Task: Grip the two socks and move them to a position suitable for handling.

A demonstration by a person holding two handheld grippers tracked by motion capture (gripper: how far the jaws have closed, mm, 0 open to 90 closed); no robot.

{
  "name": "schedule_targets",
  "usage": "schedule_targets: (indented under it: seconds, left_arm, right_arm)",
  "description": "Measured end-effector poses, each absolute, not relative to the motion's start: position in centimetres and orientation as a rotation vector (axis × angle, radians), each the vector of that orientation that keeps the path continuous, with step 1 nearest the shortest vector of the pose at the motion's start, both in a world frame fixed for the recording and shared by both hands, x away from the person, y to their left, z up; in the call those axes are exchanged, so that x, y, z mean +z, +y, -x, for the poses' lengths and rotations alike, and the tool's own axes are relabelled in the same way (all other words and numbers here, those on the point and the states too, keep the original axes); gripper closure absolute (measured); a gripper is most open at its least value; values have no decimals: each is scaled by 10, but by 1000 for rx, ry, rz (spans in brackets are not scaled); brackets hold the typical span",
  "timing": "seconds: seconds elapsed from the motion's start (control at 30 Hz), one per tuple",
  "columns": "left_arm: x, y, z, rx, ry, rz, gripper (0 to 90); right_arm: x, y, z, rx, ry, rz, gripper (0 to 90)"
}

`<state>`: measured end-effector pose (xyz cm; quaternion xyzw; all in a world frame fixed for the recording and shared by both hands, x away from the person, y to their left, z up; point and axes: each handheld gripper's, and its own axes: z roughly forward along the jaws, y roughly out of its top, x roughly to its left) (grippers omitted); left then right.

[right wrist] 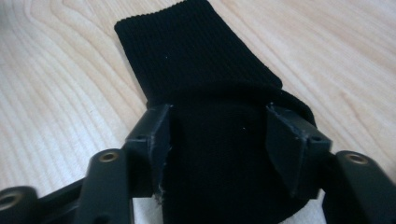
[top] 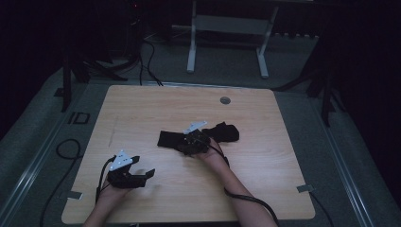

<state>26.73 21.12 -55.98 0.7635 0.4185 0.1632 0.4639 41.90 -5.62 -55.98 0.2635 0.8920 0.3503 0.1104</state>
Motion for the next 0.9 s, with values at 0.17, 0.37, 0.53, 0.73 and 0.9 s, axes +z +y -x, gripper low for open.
schedule_targets:
  seconds: [0.17, 0.37, 0.53, 0.73, 0.9]
  left_arm:
    - [-560, 210, -266, 400, 1024, -1883, 148]
    - [-558, 207, -264, 407, 1000, -1895, 148]
    - [-555, 205, -262, 404, 1008, -1888, 148]
    - [-546, 188, -254, 399, 917, -1894, 148]
    - [-542, 173, -250, 371, 859, -1912, 148]
  right_arm:
    - [-559, -57, -416, 1038, 2598, -813, 750]
    - [-547, -62, -411, 1039, 2639, -785, 798]
    - [-529, -83, -386, 1057, 2668, -677, 797]
    - [-526, -124, -350, 1098, 2698, -640, 796]
    - [-533, -156, -326, 1060, 2735, -611, 795]
